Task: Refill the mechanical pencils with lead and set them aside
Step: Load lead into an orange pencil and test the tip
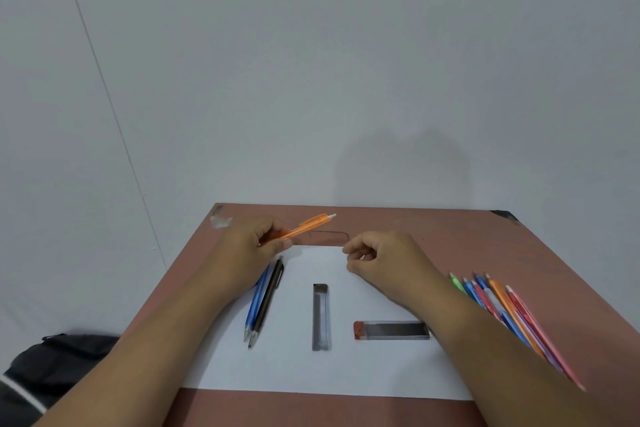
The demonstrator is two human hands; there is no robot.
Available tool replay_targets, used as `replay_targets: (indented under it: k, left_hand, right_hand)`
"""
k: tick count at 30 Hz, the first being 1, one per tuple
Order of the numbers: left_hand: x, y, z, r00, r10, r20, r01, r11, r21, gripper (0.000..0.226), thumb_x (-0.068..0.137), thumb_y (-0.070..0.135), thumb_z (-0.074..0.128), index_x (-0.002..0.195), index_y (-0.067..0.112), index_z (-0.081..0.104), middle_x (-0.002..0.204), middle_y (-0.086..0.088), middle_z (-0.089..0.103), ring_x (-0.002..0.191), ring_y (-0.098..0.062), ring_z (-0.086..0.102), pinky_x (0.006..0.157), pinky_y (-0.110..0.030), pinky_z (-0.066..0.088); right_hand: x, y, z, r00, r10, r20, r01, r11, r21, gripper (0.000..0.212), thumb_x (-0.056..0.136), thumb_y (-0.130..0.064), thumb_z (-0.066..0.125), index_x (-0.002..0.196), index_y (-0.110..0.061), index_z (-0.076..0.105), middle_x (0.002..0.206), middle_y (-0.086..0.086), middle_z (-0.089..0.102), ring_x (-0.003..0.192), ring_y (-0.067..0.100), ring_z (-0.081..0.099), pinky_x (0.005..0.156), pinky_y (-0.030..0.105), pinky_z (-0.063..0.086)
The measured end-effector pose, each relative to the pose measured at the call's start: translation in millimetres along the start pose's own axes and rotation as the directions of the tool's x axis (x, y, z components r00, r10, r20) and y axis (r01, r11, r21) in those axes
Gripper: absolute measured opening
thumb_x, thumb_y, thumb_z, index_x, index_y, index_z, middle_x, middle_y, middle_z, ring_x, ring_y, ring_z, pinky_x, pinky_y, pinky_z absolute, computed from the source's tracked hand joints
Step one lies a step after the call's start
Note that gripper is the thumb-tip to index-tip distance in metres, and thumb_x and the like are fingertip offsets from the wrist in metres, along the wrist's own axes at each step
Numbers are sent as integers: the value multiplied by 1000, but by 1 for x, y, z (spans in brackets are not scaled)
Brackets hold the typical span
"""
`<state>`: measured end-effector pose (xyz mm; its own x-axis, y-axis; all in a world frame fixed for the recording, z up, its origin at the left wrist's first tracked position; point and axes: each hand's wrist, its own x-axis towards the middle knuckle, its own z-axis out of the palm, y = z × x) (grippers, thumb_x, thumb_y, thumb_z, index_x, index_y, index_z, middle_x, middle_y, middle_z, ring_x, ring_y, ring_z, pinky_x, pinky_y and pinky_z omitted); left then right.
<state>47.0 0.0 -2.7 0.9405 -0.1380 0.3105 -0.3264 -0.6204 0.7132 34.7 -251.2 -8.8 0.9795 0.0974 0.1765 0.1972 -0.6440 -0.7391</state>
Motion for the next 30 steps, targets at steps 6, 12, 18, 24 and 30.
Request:
replay_targets:
  k: [6, 12, 18, 24, 30]
  left_hand:
    - [2, -2, 1, 1000, 2, 9, -2, 1000, -19, 19, 95, 22, 69, 81, 35, 69, 67, 17, 56, 65, 0, 47, 61, -9, 39]
    - [3, -3, 1, 1000, 25, 7, -25, 1000, 5, 19, 94, 24, 69, 80, 36, 68, 71, 10, 58, 64, -1, 47, 60, -12, 38]
    - [3, -5, 2, 998, 53, 16, -53, 999, 13, 16, 93, 24, 71, 84, 37, 69, 77, 0, 63, 68, -6, 52, 62, -15, 40]
    - [5, -10, 5, 996, 92, 19, -92, 995, 28, 15, 91, 24, 73, 89, 39, 70, 78, 7, 66, 75, -13, 58, 72, -36, 51]
    - [6, -11, 6, 995, 95, 33, -95, 995, 16, 16, 91, 24, 73, 88, 40, 70, 80, 8, 67, 76, -13, 59, 74, -37, 51]
  right_hand:
    - [0, -2, -2, 1000, 16, -9, -16, 999, -42, 15, 86, -18, 78, 85, -33, 76, 81, -11, 68, 65, -1, 58, 59, 7, 44]
    - [-3, -3, -3, 1000, 6, -25, -5, 1000, 10, 15, 87, -19, 77, 96, -31, 77, 80, -16, 65, 66, -9, 56, 59, 6, 41]
    - [-4, -14, -1, 974, -113, -198, 154, 966, 208, 17, 89, -17, 77, 98, -31, 78, 83, -15, 67, 75, 5, 58, 70, 21, 51]
    - [-6, -18, -2, 962, -99, -253, 164, 954, 250, 7, 93, -26, 73, 94, -32, 77, 84, -8, 71, 80, 12, 64, 72, 33, 56]
    - [-4, -17, 0, 960, -96, -264, 156, 963, 219, 12, 93, -20, 71, 84, -27, 75, 75, -3, 68, 64, 5, 55, 59, 19, 45]
